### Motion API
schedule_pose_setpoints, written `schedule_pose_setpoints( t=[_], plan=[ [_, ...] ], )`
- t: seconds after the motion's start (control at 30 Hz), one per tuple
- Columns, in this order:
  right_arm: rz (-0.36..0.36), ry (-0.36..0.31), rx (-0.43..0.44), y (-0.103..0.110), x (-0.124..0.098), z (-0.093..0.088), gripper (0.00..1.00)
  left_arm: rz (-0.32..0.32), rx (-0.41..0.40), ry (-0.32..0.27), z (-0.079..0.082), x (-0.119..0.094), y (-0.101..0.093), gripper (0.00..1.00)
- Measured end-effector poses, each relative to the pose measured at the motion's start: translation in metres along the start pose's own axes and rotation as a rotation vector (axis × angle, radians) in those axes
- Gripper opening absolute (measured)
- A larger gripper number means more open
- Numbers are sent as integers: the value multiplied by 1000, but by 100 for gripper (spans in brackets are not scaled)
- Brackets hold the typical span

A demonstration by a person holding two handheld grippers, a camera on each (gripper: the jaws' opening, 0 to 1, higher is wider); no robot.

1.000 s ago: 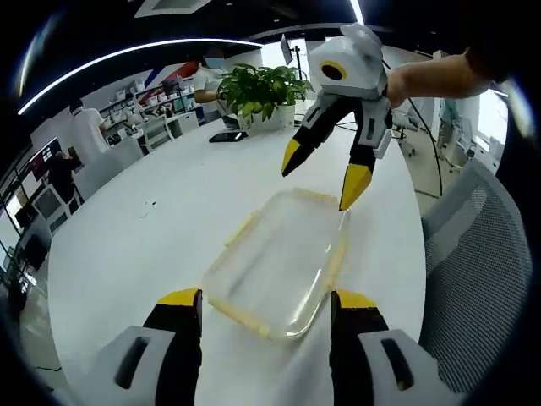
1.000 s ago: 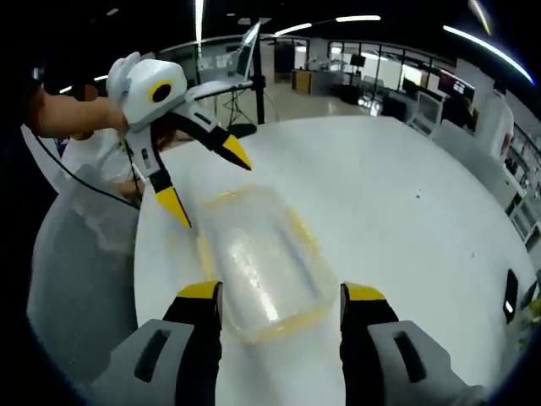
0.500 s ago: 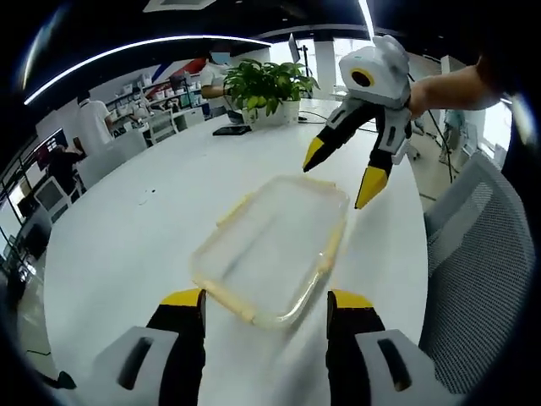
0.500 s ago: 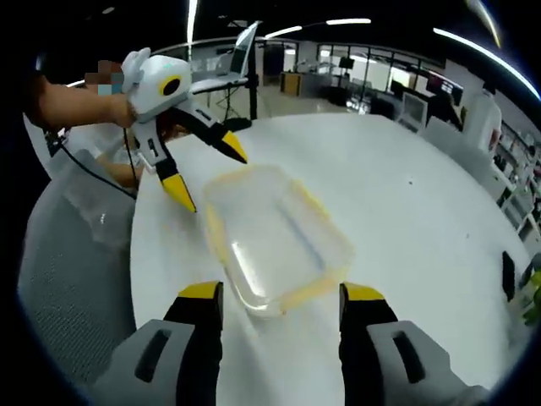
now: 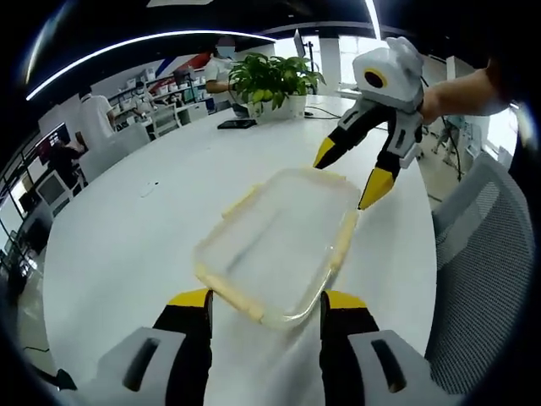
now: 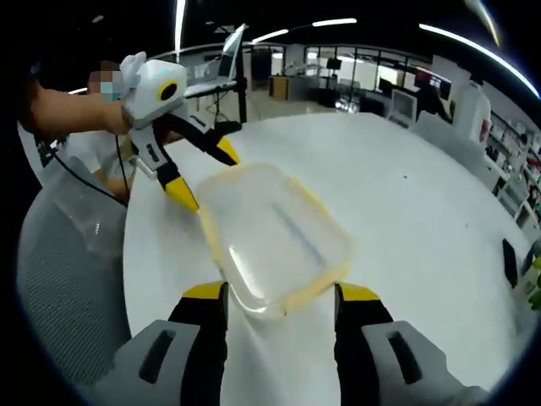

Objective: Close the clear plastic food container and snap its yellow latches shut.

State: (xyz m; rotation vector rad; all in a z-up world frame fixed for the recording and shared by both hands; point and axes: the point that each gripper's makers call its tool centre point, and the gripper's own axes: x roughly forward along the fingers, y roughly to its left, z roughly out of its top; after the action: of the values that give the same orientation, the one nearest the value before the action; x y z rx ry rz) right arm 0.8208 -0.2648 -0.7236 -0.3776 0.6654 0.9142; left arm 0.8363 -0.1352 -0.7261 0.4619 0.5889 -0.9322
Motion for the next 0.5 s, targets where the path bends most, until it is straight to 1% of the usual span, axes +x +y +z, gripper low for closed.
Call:
schedule_pose_setpoints(
  t=[0.5],
  plan=[
    [-8,20,-16,-18,16,13,47,5,-5,16,3,8,25,45]
  ],
)
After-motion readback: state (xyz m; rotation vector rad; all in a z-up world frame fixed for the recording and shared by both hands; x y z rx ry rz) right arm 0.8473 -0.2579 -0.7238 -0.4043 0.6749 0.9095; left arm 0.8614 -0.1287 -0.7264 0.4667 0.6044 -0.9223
